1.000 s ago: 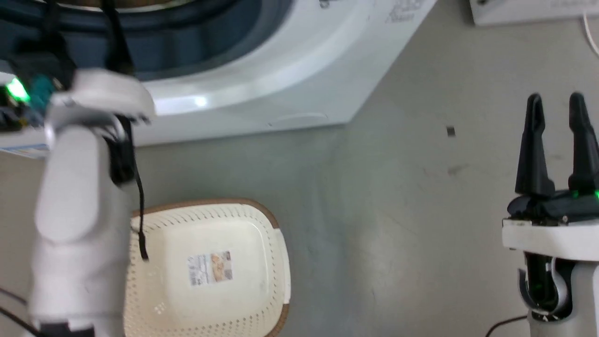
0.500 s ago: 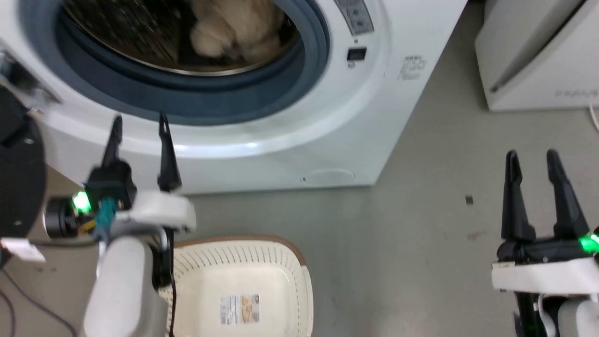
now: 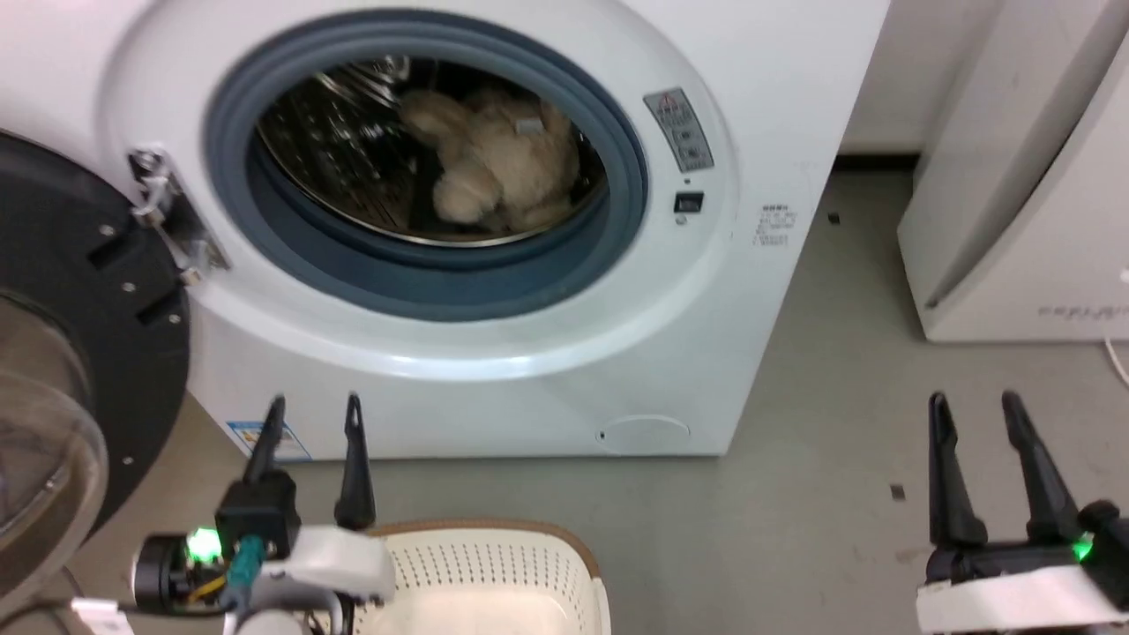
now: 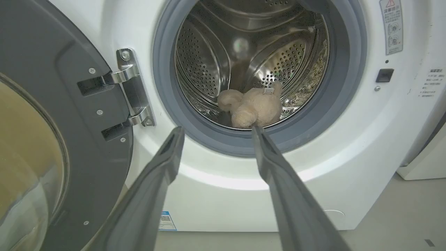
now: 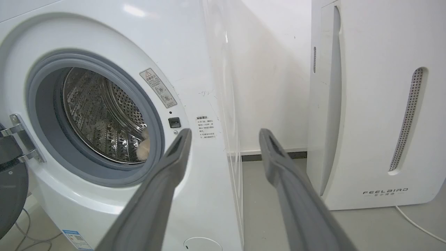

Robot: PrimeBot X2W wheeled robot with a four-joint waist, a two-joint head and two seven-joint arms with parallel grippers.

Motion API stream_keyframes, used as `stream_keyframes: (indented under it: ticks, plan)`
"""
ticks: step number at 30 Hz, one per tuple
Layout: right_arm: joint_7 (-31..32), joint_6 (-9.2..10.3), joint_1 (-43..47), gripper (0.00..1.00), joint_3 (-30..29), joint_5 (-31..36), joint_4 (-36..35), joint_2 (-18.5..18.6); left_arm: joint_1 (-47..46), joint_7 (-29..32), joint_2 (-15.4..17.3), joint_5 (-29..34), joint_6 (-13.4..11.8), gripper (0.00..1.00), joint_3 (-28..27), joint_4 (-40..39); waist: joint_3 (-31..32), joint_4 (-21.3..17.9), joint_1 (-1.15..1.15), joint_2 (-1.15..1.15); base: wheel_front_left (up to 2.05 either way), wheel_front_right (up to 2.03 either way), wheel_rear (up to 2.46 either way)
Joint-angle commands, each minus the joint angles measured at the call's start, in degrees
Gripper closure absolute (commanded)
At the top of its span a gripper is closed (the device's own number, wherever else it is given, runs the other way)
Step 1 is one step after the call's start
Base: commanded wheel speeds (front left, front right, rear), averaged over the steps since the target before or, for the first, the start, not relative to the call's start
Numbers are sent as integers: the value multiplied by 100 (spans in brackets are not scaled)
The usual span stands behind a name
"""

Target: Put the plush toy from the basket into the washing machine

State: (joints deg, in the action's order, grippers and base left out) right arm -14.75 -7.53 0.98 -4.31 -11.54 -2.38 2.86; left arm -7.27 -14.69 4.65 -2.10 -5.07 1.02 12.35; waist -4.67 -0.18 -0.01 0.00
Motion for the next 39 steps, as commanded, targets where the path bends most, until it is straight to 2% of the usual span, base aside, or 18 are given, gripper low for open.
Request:
stream_keyframes:
  ticks: [1, 9, 10, 39]
  plan:
    - [-25, 4, 116, 0, 15, 51, 34, 1, 123, -30, -8, 34, 13, 0, 3, -37, 163, 69, 1, 0, 0, 0, 0]
    - [-25, 4, 307, 0, 45, 96, 101, 1, 432, -30, -50, 33, 53, 0, 48, 3, 362, 92, 1, 0, 0, 0, 0]
    - [1, 0, 233, 100, 42, 47, 80, 0, 381, 2, -37, 14, 43, 100, 33, 10, 362, 92, 1, 0, 0, 0, 0]
    - [317, 1, 161, 100, 125, 284, 112, 0, 453, 317, -66, 55, 146, 100, 0, -255, 387, 76, 1, 0, 0, 0, 0]
